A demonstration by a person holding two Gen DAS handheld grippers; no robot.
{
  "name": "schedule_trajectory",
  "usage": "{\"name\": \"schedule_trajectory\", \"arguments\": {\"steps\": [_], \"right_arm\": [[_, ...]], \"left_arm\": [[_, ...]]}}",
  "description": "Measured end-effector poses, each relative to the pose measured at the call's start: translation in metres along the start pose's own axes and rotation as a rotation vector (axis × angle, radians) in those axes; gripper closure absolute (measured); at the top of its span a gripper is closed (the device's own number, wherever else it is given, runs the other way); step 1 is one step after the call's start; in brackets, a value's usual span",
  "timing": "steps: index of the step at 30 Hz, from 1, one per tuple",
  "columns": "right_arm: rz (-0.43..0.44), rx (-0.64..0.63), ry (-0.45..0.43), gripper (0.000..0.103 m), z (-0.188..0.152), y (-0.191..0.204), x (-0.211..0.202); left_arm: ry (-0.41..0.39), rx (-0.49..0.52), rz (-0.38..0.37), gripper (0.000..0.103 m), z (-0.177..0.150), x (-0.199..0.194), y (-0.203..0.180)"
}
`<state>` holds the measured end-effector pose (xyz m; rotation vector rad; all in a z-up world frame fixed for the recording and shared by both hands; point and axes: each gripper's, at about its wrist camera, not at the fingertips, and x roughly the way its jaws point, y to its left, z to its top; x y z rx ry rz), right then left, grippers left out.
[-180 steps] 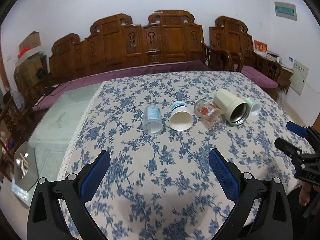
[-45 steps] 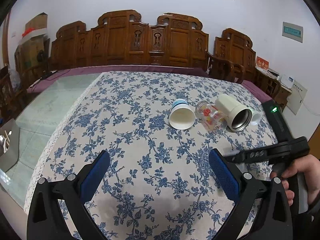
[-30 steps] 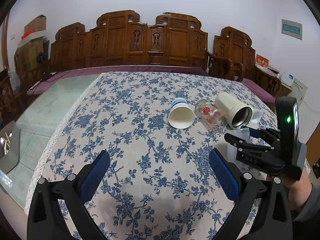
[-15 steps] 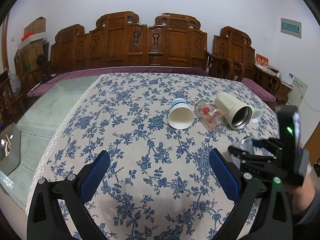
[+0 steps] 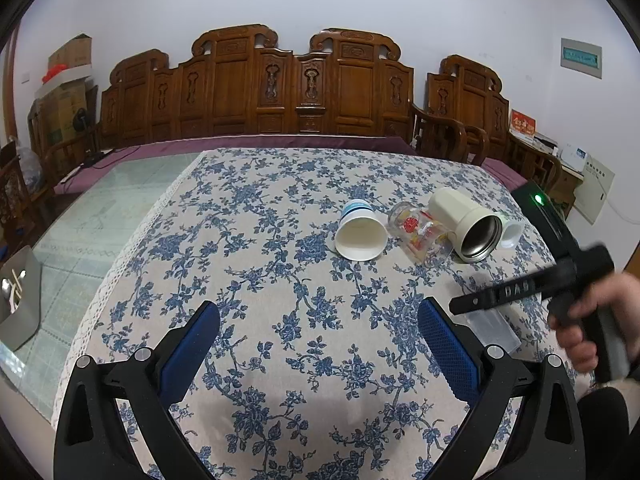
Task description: Flip cup upside down
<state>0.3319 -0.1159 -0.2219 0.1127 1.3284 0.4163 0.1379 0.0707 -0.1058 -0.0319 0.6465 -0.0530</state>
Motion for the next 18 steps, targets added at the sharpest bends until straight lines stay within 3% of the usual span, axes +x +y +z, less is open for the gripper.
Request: {"name": "schedule_trajectory", "arguments": {"steps": [3, 7, 9, 10, 13, 16, 18], "right_arm": [[0.010, -0.024, 0.078, 0.027, 0.008, 0.003, 0.006], [-0.024, -0.074, 0.138, 0.045, 0.011, 0.011, 0.016], [-0.028, -0.106, 0.139, 0.046, 0.010, 0.017, 0.016], [-0.037, -0.121, 0.111, 0.046, 0.010, 0.020, 0.013], [-0.032, -0.161, -0.099, 0.046, 0.009, 0.028, -0.012], [-0.099, -0.228, -0.376, 0.046, -0.009, 0.039, -0.036], [-0.141, -0.245, -0.447, 0.046, -0.019, 0.039, -0.038]], "left_arm": [[0.002, 0.001, 0.000, 0.008, 0.000, 0.000, 0.000], [0.007, 0.009, 0.000, 0.008, 0.000, 0.001, -0.002], [0.009, 0.012, 0.001, 0.008, 0.000, 0.002, -0.003], [0.009, 0.012, 0.001, 0.008, 0.000, 0.002, -0.003], [0.008, 0.013, 0.000, 0.008, 0.000, 0.002, -0.004], [0.006, 0.012, 0.000, 0.008, 0.000, 0.002, -0.004], [0.005, 0.013, 0.000, 0.008, 0.000, 0.002, -0.004]]}}
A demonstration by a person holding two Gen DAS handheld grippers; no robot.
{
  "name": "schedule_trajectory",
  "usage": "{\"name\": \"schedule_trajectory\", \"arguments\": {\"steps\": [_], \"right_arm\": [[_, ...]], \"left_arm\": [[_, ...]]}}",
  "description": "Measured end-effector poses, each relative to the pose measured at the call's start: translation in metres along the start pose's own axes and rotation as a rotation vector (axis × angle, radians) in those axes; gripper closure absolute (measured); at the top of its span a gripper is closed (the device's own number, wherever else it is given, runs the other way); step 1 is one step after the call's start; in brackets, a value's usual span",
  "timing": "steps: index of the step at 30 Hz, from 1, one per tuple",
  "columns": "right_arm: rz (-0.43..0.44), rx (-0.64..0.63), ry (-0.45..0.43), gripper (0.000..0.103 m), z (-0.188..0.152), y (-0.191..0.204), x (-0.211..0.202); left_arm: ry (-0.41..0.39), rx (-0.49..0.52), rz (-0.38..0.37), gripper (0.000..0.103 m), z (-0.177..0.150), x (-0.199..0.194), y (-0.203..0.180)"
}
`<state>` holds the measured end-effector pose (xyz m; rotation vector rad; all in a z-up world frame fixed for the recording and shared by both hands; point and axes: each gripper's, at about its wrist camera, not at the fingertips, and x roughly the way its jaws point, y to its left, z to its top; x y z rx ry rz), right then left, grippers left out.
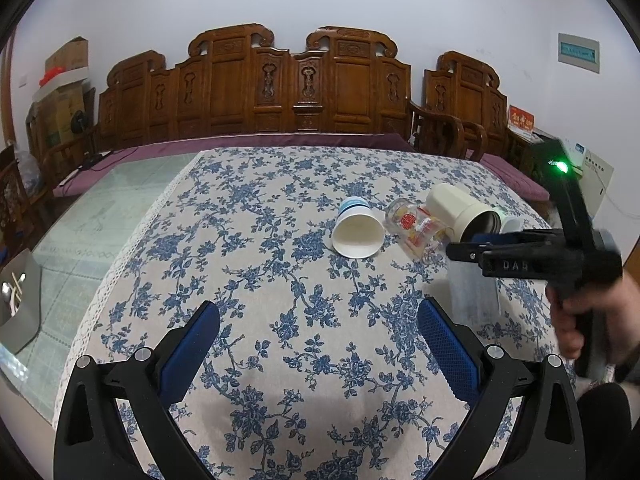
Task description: Flip cup upside down
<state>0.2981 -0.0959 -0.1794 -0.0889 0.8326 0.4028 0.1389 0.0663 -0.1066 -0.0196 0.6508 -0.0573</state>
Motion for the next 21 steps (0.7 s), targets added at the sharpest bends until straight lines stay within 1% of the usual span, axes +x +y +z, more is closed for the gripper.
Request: {"name": "schedule_trajectory", "arguments": {"steps": [4, 6, 9, 11, 12, 18, 20, 21], "right_arm": [[-0.088, -0.081, -0.097, 0.046, -0.029, 0.015, -0.005], [-0.109, -0.094, -0.153, 0.046, -0.042, 0.017, -0.014], [-0.131, -0.102, -0.194, 0.046, -0.055, 0.020, -0.023], [-0.140, -0.107, -0.210, 0.046, -0.063, 0.020, -0.032], [-0.135, -0.088, -0.212, 0.046, -0.068, 0.018, -0.035], [-0.099, -0.029, -0.169, 0.045, -0.082, 0.014, -0.047], [-0.093, -0.016, -0.168, 0.045, -0.086, 0.014, -0.052], [-0.087, -0.012, -0.169, 0.041, -0.088, 0.014, -0.055]], "left_arm": [[0.002, 0.000, 0.003, 0.008, 0.001, 0.000, 0.000], [-0.002, 0.001, 0.003, 0.008, 0.001, -0.001, -0.001], [-0.007, 0.006, 0.007, 0.008, 0.000, -0.003, -0.002], [-0.011, 0.012, 0.009, 0.008, 0.000, -0.004, -0.004], [-0.013, 0.014, 0.010, 0.008, 0.000, -0.005, -0.004], [-0.023, 0.024, 0.007, 0.008, -0.001, -0.011, -0.011], [-0.027, 0.032, 0.012, 0.008, -0.001, -0.015, -0.016], [-0.029, 0.034, 0.018, 0.008, 0.000, -0.019, -0.019]]}}
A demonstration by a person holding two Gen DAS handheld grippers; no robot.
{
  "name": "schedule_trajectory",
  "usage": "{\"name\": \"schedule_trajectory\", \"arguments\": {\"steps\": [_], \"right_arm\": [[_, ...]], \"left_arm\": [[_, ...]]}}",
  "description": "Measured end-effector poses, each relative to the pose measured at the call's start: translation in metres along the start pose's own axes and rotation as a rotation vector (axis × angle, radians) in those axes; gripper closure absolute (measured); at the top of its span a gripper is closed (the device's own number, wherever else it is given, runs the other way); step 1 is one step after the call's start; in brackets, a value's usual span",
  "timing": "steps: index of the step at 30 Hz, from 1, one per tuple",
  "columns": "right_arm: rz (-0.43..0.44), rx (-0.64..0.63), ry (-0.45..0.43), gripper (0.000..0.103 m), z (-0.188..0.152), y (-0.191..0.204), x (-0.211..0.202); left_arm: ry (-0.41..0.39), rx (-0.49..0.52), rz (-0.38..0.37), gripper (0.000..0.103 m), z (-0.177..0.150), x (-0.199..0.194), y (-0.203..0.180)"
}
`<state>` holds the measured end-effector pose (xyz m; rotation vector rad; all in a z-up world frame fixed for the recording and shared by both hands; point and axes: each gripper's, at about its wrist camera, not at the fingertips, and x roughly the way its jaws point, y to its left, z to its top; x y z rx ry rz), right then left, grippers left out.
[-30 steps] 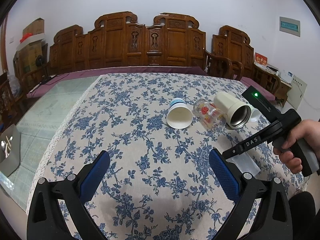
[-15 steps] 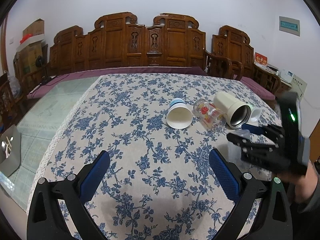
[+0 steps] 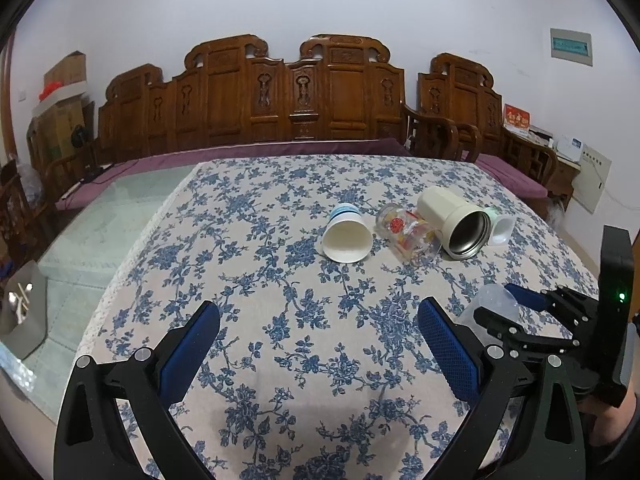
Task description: Flip cup upside down
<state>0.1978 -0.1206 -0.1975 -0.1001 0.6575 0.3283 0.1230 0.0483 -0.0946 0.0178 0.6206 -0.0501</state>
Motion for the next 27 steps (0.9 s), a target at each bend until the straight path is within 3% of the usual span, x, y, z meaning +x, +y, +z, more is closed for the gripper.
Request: {"name": "schedule_trajectory", "arguments": {"steps": [3, 7, 14, 19, 27], "right_arm": [[0.003, 0.027, -0.022, 0.030, -0.002, -0.003, -0.021], [0.004, 0.065, -0.062, 0.024, 0.001, -0.009, -0.058], [-0.006, 0.095, -0.184, 0.002, 0.006, -0.009, -0.145], [-0.032, 0.117, -0.237, 0.002, -0.001, -0.008, -0.194], [-0.067, 0.133, -0.270, 0.002, -0.008, -0.008, -0.236]], "left_arm": [[-0.010, 0.001, -0.001, 0.008, 0.000, -0.014, -0.007], [-0.026, 0.004, 0.016, 0.008, -0.002, -0.038, -0.017], [-0.072, -0.004, 0.032, 0.008, 0.000, -0.089, -0.034], [-0.112, 0.001, 0.037, 0.008, 0.005, -0.123, -0.045], [-0.152, 0.009, 0.033, 0.008, 0.003, -0.159, -0.059]]}}
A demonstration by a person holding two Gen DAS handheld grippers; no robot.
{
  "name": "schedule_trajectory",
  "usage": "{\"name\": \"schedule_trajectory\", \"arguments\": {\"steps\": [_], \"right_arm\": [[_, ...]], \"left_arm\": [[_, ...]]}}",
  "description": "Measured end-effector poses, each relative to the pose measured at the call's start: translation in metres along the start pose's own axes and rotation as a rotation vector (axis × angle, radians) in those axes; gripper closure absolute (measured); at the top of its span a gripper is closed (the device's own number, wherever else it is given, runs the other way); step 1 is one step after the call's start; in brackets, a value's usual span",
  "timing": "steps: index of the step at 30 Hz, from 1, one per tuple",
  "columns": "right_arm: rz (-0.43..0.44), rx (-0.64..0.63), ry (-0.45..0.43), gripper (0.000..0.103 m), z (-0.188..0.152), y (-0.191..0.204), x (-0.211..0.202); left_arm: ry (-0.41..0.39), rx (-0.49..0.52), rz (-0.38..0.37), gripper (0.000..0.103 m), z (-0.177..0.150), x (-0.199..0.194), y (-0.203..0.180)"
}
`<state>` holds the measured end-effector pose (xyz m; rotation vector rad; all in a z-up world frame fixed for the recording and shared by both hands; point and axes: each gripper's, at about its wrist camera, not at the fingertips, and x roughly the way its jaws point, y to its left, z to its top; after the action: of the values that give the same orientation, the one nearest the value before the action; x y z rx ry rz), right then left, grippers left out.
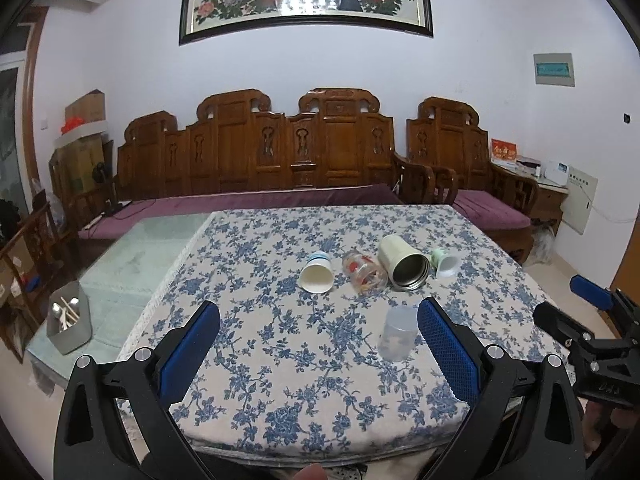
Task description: Flip cup upside down
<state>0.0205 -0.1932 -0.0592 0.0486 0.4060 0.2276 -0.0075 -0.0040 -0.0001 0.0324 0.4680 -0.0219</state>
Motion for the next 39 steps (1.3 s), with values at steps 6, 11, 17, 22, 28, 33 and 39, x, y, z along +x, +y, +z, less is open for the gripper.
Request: {"name": "schedule_trajectory", "arguments": {"steps": [6, 11, 17, 22, 28, 33, 39], "right_arm": [[-0.008, 0.004, -0.019, 0.002, -0.002, -0.002, -0.016], [-0.011, 0.006, -0.025, 0.002, -0.003, -0.004, -0.018], [-0.008, 0.013, -0.025, 0.002, -0.003, -0.003, -0.019], [-0.012, 0.014, -0.022, 0.002, -0.004, -0.004, -0.018], [-0.010, 0.016, -0.021, 0.002, -0.004, -0.005, -0.018], [-0.010, 0.016, -0.021, 0.002, -0.005, -0.005, -0.017], [-0.009, 0.015, -0.019, 0.002, -0.006, -0.005, -0.016]], "left_arm": [[-0.002, -0.006, 0.012, 0.008, -0.006, -0.012, -0.002], [0.004, -0.009, 0.015, 0.008, -0.010, -0.015, -0.003], [-0.011, -0.011, 0.010, 0.008, -0.014, -0.020, -0.005], [-0.024, -0.006, 0.019, 0.008, -0.013, -0.023, -0.007], [-0.029, -0.009, 0.020, 0.008, -0.012, -0.024, -0.008], [-0.035, -0.012, 0.019, 0.008, -0.011, -0.026, -0.009], [-0.040, -0.012, 0.021, 0.008, -0.012, -0.028, -0.008]]}}
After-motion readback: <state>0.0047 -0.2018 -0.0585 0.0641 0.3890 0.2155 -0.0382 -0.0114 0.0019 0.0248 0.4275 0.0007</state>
